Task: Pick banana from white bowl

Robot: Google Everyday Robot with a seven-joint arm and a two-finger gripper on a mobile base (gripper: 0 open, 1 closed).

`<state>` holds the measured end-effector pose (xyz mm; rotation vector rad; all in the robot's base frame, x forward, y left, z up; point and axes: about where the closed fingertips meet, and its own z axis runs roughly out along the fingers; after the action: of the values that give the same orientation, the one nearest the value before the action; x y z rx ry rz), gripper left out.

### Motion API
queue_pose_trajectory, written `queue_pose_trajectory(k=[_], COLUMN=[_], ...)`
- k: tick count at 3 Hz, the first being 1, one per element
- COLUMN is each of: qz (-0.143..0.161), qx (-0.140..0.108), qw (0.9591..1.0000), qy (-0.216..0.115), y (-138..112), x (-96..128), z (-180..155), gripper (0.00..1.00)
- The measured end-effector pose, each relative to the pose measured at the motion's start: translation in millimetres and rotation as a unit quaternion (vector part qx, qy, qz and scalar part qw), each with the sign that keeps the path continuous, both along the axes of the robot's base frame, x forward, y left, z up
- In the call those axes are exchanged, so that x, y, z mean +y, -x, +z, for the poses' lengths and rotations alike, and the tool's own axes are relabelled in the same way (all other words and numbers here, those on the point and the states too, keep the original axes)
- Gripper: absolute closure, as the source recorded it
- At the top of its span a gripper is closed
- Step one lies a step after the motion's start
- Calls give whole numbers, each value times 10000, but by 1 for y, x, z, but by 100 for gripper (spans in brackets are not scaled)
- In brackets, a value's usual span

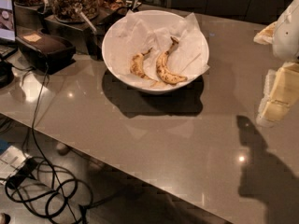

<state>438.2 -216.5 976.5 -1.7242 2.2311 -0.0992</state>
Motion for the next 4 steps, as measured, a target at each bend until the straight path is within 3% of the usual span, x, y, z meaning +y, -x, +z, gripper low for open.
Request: queue_pose_trajectory(k=[1, 2, 3, 4], qz=[0, 180, 554, 542], qx=[0, 172, 258, 161], qw=[10000, 9997, 9977, 9981], qy=[0, -1, 279, 239], y=[0, -4, -8, -12], x=[0, 16, 47, 48], z=[0, 3, 6, 8], gripper=[0, 0, 0, 0])
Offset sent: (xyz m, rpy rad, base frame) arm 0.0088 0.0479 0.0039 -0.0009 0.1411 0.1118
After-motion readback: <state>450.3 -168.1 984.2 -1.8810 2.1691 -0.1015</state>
